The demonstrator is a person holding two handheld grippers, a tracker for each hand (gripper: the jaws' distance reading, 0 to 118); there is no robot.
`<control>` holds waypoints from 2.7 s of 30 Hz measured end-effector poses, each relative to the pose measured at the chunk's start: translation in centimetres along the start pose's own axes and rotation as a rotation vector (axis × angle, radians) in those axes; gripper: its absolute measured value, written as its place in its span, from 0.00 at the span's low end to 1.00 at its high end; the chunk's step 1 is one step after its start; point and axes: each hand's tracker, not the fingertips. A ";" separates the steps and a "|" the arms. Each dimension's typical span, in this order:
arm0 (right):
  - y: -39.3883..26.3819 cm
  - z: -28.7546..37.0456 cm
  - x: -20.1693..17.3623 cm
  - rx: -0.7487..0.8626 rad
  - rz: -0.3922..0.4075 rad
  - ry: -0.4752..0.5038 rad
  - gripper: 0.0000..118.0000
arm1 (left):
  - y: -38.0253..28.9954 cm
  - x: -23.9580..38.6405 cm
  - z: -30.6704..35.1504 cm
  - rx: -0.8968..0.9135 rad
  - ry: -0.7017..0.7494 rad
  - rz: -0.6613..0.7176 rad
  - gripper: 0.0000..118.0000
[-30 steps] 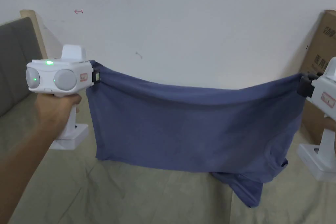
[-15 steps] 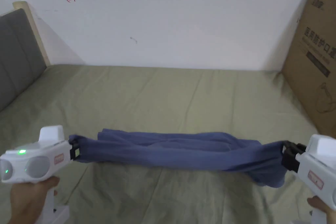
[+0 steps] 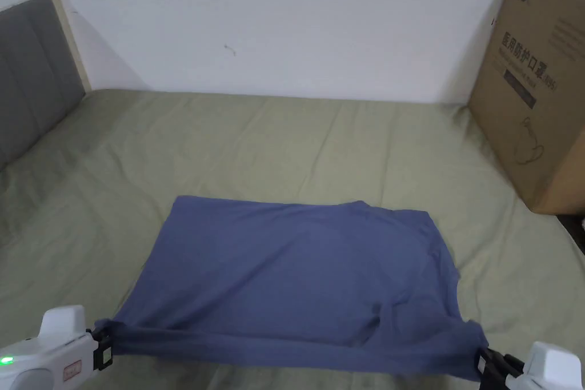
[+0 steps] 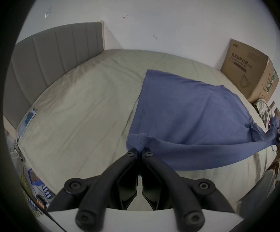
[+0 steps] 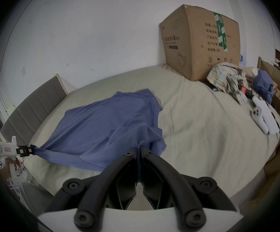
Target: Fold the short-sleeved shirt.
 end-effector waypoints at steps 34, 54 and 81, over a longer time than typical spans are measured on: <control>9.0 7.5 -10.2 0.397 0.182 -0.159 0.74 | 7.2 6.6 13.2 0.530 -0.065 0.025 0.84; 8.9 7.1 -11.9 0.443 0.253 -0.144 0.00 | 3.4 4.5 8.6 0.248 -0.056 -0.095 0.00; -0.5 -0.4 -5.7 -0.104 0.082 -0.122 0.83 | -3.2 0.9 0.2 -0.087 -0.002 -0.031 0.02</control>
